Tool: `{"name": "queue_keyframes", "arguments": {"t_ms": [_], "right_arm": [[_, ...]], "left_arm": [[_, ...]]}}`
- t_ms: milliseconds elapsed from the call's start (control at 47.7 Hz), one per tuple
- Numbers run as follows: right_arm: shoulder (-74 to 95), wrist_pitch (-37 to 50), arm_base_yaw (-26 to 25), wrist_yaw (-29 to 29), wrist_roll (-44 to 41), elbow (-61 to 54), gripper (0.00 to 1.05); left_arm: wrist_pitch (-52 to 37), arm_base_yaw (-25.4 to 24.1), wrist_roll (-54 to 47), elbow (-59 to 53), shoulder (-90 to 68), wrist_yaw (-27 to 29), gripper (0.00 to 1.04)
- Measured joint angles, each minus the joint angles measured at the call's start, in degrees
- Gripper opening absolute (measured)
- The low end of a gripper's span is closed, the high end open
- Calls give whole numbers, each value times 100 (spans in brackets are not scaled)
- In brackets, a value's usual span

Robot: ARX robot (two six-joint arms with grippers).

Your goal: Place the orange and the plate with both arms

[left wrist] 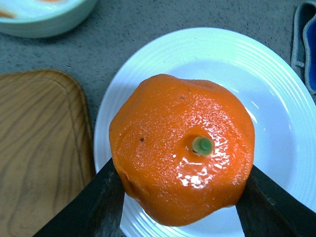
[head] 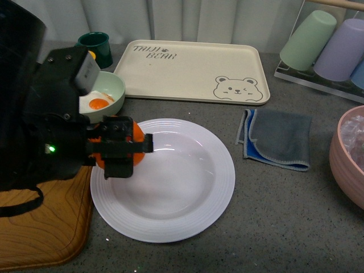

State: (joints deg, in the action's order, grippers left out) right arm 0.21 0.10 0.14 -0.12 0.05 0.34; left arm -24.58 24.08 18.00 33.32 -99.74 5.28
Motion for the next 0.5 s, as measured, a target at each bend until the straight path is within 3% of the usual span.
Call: {"name": "queue_keyframes", "arguments": {"t_ms": [503], "right_arm": [[0, 0, 0, 2, 0, 0, 95]], "left_arm": [[-63, 407, 15, 570, -1204, 164, 53]]}}
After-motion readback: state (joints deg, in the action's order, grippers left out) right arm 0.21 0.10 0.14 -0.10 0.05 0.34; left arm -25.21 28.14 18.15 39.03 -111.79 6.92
